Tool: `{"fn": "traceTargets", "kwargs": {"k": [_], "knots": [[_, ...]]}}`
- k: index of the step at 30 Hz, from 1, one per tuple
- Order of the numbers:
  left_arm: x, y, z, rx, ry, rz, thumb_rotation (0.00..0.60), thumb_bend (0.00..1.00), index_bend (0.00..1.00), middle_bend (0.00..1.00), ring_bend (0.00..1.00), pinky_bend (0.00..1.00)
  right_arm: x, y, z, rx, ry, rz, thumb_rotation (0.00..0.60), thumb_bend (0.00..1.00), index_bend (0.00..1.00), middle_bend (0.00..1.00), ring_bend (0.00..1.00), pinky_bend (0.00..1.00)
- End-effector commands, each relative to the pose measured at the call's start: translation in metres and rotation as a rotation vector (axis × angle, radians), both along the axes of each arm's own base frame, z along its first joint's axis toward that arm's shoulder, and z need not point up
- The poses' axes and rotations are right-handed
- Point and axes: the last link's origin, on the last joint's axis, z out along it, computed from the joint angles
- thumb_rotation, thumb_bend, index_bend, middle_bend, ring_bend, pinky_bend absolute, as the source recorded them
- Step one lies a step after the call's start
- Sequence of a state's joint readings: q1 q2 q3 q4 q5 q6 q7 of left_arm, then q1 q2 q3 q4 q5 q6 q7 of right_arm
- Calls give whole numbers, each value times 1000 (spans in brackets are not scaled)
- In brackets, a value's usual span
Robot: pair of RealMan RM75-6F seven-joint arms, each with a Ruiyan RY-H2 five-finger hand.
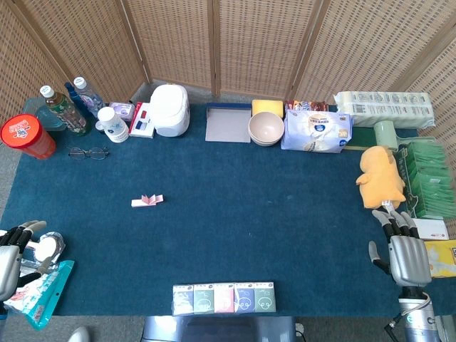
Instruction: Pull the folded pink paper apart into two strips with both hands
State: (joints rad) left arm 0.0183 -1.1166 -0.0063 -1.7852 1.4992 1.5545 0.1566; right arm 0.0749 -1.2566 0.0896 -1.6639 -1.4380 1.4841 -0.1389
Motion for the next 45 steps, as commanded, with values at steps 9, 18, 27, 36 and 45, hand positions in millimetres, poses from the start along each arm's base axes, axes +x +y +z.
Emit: {"fn": "traceTargets", "kwargs": {"k": [9, 18, 27, 36, 45], "knots": [[2, -2, -1, -3, -4, -11, 600, 246, 227, 241, 232, 285, -1, 3, -2, 9, -9, -4, 600, 480, 162, 240, 127, 102], [6, -1, 4, 5, -4, -39, 600, 246, 227, 241, 232, 285, -2, 8, 3, -3, -18, 2, 600, 480, 161, 238, 127, 107], [16, 26, 7, -28, 14, -105, 600, 246, 227, 242, 232, 285, -3, 9, 6, 10, -8, -2, 600, 480, 161, 236, 127, 125], [25, 83, 6, -118, 56, -146, 600, 246, 232, 496, 521, 593, -6, 9, 3, 32, -7, -26, 600, 480, 160, 235, 127, 125], [27, 145, -9, -238, 130, -166, 600, 242, 299, 906, 928, 919, -4, 1, -3, 43, -1, -40, 600, 480, 160, 235, 127, 125]]}}
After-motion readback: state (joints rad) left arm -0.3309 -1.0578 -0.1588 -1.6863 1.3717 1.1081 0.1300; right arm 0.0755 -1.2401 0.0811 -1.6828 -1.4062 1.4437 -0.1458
